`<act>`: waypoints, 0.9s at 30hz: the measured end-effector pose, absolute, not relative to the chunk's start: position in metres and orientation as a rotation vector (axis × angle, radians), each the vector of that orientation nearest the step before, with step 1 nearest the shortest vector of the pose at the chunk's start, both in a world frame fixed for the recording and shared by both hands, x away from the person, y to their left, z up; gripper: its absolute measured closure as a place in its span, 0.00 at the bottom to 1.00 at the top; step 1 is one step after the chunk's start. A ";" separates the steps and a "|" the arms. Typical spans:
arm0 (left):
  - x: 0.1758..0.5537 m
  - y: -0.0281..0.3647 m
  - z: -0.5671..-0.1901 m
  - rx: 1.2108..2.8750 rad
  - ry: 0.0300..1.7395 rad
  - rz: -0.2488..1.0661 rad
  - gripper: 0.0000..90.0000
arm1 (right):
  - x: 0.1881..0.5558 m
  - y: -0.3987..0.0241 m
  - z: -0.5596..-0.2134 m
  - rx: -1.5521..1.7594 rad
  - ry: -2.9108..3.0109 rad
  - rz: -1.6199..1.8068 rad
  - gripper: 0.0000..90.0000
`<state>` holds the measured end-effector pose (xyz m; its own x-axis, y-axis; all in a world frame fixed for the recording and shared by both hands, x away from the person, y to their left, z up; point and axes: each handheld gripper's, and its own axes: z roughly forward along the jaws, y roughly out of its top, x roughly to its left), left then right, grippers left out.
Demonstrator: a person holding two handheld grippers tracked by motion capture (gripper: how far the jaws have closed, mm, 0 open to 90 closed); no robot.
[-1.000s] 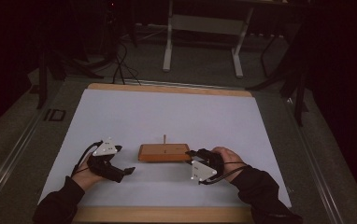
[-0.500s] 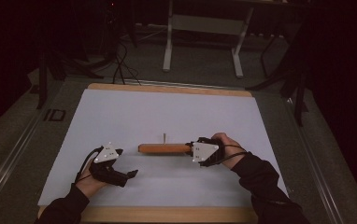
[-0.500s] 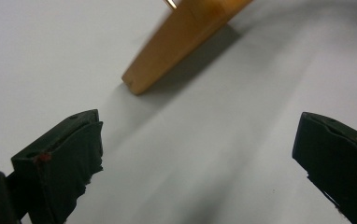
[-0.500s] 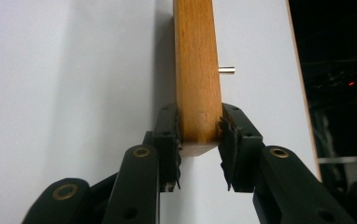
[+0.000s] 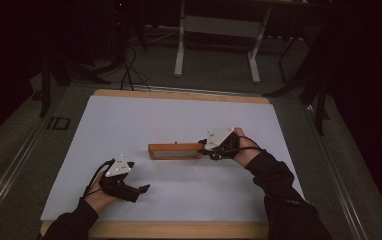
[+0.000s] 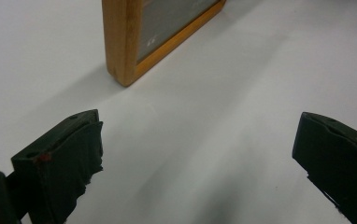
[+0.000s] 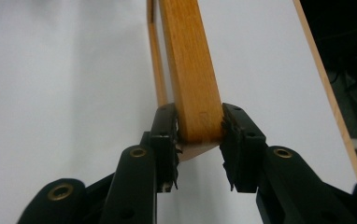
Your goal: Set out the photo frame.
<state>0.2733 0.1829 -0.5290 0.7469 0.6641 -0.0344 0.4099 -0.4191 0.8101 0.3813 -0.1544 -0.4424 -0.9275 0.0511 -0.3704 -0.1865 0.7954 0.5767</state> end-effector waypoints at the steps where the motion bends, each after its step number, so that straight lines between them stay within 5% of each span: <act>1: 0.274 0.183 -0.529 2.068 0.806 0.365 0.02 | 0.384 -0.154 -0.442 -0.084 2.623 0.899 0.75; 27: 0.275 0.183 -0.532 2.060 0.793 0.349 0.03 | 0.438 -0.145 -0.446 0.297 2.673 1.013 0.69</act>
